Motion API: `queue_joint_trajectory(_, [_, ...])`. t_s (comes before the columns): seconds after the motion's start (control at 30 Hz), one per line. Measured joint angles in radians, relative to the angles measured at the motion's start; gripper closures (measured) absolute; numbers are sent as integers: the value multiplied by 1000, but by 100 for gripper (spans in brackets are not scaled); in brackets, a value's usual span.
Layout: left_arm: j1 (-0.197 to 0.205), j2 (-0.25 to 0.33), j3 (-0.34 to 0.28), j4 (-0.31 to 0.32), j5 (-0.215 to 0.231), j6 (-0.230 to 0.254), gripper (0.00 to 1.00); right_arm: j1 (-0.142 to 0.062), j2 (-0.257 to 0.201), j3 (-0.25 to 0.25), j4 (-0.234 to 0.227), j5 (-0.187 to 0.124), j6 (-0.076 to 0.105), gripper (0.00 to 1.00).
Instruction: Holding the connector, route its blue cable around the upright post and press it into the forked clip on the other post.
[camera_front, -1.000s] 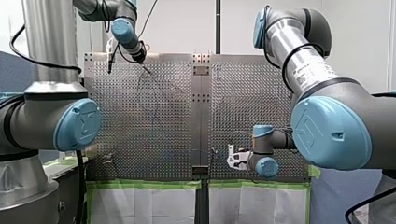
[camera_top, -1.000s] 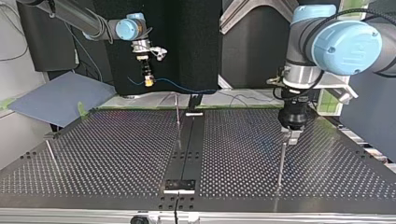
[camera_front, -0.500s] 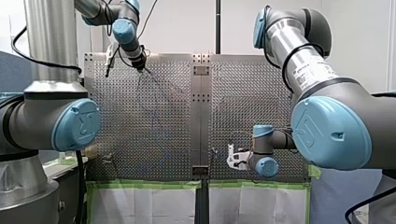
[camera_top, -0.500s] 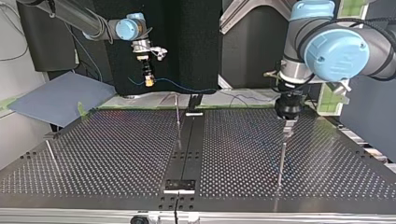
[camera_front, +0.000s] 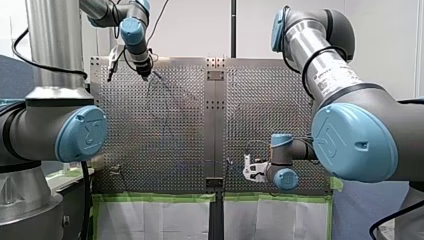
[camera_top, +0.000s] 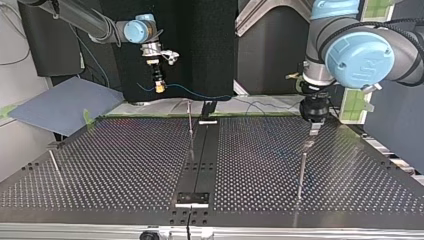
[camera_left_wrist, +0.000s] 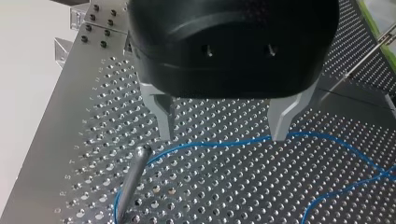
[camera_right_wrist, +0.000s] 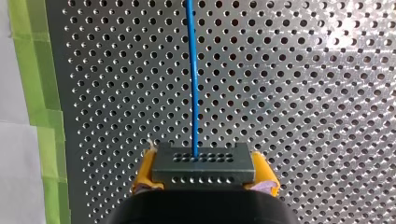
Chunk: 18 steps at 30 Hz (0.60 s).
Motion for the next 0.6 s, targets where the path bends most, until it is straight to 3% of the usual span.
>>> queue_joint_trajectory(0.6, [-1, 4, 0, -1, -13, -11, 2, 0, 0, 0, 1, 0, 0, 100])
